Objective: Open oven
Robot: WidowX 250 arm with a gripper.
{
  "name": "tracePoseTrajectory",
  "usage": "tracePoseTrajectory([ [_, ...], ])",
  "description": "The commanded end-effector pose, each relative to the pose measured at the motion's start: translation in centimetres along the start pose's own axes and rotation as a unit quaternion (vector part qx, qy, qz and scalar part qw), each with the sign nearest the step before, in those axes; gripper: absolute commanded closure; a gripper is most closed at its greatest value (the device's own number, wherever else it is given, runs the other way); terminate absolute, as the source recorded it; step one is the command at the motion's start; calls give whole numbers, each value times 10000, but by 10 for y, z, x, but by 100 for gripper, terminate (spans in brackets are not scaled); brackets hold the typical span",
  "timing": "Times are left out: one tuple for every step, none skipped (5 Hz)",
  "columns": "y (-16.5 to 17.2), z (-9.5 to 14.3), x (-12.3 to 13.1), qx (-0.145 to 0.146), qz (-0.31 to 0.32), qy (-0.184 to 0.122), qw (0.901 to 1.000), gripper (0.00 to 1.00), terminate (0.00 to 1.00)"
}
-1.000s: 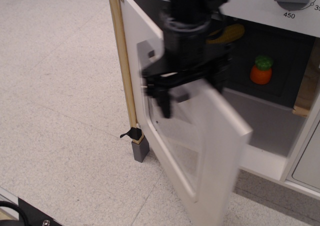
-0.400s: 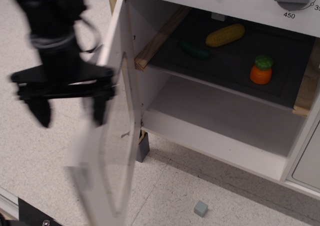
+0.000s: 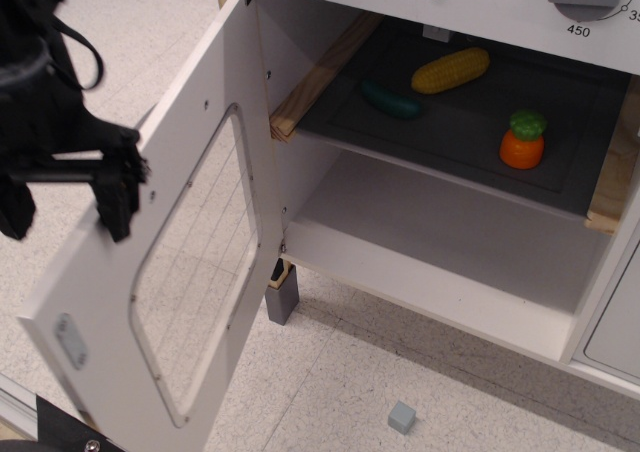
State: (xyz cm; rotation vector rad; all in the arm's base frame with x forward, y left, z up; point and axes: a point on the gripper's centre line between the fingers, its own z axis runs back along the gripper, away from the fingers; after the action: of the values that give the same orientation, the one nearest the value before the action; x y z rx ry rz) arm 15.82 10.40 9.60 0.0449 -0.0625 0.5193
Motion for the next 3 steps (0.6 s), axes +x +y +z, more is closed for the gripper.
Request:
tracePoseTrajectory([
  [-43,52,39,-172,322,-197,9991,0,0],
  [-72,52,40,-156,571,-140,9981,0,0],
  [-99,31,41,-55,856,-180,9962,0,0],
])
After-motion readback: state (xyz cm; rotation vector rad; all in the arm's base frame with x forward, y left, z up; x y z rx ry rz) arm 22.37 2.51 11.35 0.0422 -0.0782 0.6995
